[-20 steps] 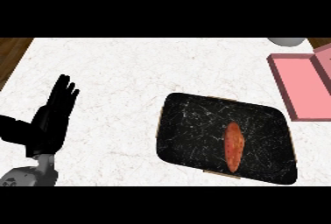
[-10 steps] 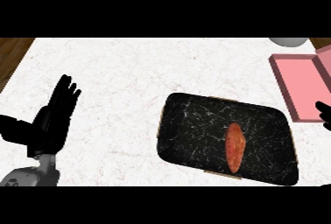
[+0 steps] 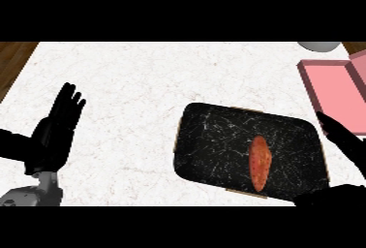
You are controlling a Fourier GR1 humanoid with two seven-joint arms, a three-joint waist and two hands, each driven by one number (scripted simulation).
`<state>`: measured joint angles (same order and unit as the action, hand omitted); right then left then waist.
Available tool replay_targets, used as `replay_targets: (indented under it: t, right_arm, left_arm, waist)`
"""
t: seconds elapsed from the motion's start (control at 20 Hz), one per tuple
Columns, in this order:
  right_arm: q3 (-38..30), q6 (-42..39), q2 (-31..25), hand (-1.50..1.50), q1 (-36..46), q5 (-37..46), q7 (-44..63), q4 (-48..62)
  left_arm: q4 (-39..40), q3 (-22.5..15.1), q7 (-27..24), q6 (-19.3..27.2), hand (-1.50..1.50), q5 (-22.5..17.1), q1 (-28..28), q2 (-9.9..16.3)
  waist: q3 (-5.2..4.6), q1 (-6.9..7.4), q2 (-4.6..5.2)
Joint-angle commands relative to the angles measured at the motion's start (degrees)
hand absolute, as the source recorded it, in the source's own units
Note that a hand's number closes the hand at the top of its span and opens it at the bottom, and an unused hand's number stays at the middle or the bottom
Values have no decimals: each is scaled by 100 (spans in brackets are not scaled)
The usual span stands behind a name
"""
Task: Pick the sweet potato from the tray and place it in the cardboard box
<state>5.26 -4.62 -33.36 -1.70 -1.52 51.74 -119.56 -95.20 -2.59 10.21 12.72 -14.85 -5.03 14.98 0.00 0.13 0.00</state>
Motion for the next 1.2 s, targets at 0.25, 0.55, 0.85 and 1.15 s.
replay_targets:
  t: [0.25, 0.55, 0.85, 1.15]
  right_arm:
    - [-34, -114, 731, -150, 255, 873, -132, 498]
    - [254, -101, 1306, -150, 68, 1352, -313, 694]
    - [-141, -796, 1293, -150, 413, 1133, 216, 477]
    - [47, -672, 1695, -150, 490, 1917, -136, 1093]
  left_arm:
    - [433, 294, -322, -395, 0, 135, -47, -169]
    - [-271, 580, 514, -440, 0, -3, -192, 9]
    - [-159, 213, 225, -262, 0, 546, 85, -519]
    - [36, 356, -200, -464, 0, 544, 204, -704]
  waist:
    - [-1, -15, 2]
    - [2, -4, -2]
    - [0, -13, -3]
    - [0, -7, -1]
